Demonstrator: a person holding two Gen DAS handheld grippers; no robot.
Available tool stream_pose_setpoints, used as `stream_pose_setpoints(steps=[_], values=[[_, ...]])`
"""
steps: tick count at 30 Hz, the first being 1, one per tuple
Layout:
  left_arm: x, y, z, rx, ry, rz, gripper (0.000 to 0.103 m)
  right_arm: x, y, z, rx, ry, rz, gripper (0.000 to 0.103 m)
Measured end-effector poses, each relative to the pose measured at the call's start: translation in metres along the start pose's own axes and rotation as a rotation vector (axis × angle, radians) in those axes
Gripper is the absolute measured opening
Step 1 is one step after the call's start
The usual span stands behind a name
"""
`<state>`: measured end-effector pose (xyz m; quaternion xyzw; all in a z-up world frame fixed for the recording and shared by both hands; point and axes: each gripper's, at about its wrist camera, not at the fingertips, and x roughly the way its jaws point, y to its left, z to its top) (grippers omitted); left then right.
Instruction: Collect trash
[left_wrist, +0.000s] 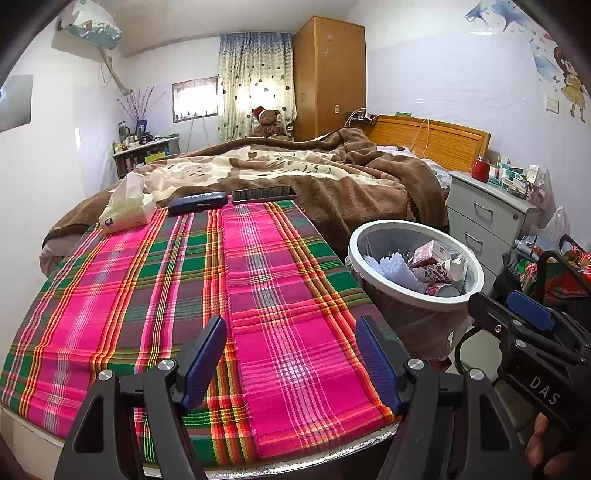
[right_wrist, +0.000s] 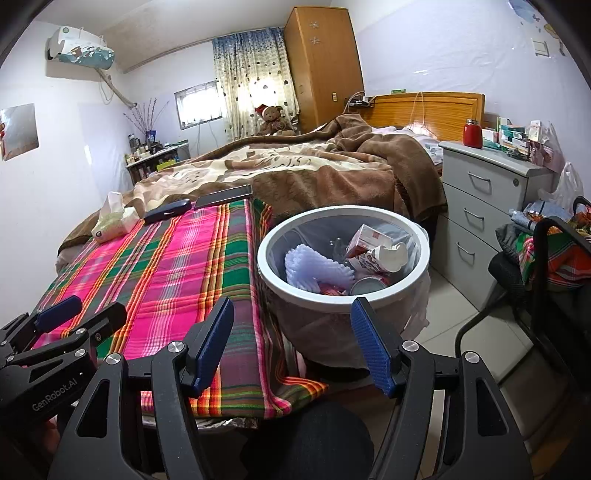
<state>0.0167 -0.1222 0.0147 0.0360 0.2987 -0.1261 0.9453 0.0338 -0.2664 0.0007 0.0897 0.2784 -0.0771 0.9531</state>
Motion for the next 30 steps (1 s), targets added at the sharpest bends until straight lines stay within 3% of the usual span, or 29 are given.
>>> stream_pose_setpoints(steps=[30], values=[[-0.0011, 0.0012, -0.0008, -0.002, 0.003, -0.005, 0.072, -0.0012, 0.0021, 0.0007, 0.000, -0.001, 0.002, 0.067]])
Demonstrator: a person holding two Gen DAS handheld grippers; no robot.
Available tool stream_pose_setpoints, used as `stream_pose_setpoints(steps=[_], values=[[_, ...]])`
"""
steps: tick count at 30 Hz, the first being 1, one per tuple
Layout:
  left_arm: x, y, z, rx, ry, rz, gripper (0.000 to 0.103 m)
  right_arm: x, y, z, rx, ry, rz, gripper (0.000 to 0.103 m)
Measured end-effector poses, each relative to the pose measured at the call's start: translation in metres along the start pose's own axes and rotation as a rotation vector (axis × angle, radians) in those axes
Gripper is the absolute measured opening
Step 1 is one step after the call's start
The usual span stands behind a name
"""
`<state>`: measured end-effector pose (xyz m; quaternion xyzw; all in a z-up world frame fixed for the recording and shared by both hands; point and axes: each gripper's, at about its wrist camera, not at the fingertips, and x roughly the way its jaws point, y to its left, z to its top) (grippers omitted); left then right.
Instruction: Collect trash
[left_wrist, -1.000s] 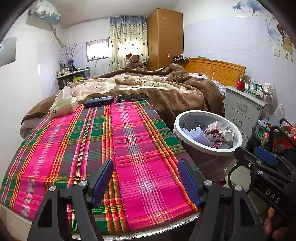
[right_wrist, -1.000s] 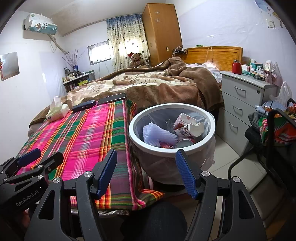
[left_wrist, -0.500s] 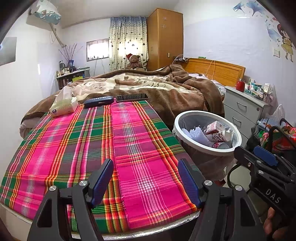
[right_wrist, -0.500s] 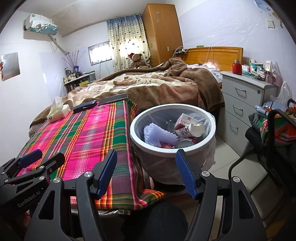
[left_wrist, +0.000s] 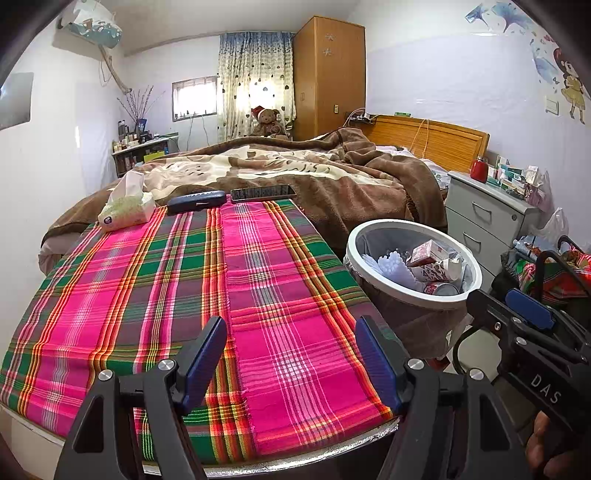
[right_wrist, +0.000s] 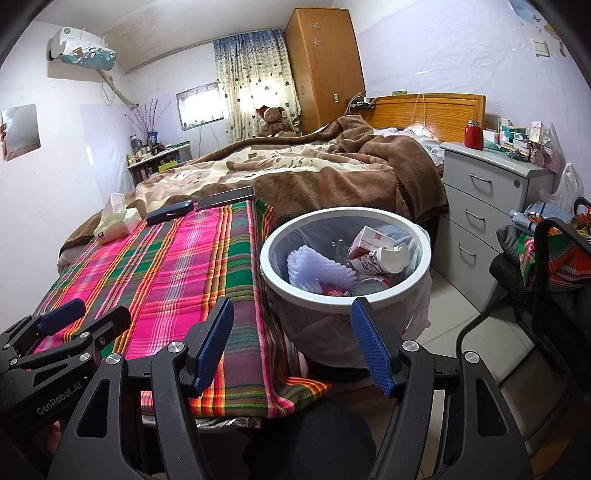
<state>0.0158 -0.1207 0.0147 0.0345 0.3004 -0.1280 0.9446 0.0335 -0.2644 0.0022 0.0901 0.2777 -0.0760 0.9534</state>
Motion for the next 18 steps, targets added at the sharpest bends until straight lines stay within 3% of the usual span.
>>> stream_pose_setpoints(steps=[18], values=[[-0.0022, -0.0014, -0.0018, -0.001, 0.001, -0.003, 0.072, -0.0001, 0.0038, 0.0009, 0.001, 0.000, 0.000, 0.067]])
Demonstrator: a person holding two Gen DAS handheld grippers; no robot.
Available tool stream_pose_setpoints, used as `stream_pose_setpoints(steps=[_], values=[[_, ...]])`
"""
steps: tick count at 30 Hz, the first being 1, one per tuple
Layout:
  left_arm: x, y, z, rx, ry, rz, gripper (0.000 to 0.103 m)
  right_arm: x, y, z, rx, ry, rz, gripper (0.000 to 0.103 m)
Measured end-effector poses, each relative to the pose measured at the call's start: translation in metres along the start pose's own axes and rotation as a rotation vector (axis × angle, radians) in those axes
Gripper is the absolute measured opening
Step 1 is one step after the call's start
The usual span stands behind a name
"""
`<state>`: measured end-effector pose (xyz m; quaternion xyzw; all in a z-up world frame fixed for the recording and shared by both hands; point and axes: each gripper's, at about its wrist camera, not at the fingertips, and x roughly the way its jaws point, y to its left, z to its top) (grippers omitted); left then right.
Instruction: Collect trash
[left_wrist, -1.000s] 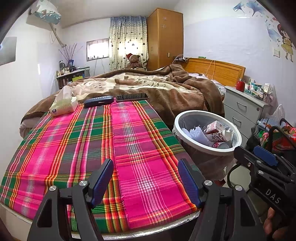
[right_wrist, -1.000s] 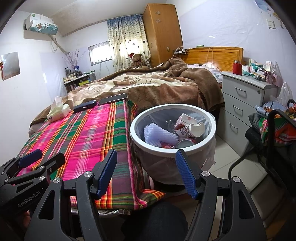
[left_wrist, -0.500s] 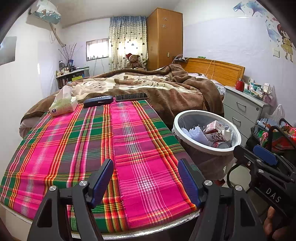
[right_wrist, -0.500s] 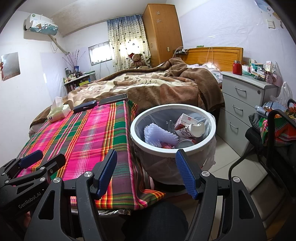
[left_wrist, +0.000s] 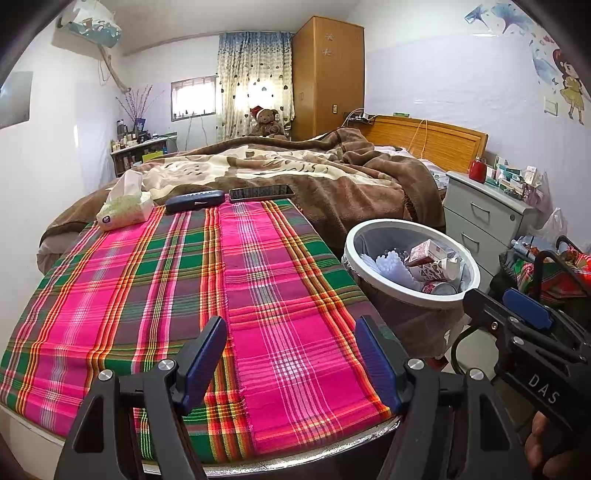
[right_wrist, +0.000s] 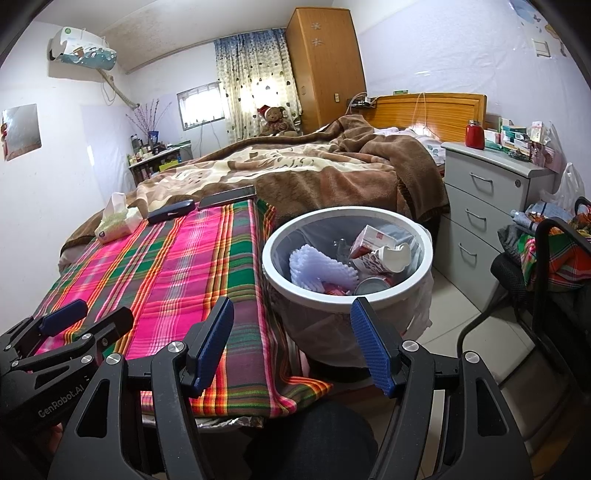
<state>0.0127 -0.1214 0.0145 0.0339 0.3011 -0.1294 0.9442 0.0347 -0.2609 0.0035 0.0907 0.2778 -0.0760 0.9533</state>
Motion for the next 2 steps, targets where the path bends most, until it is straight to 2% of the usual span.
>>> stream_pose_setpoints(steps=[2], values=[[0.0001, -0.0001, 0.0002, 0.000, 0.001, -0.001, 0.072, 0.0001, -0.0011, -0.0005, -0.001, 0.000, -0.001, 0.067]])
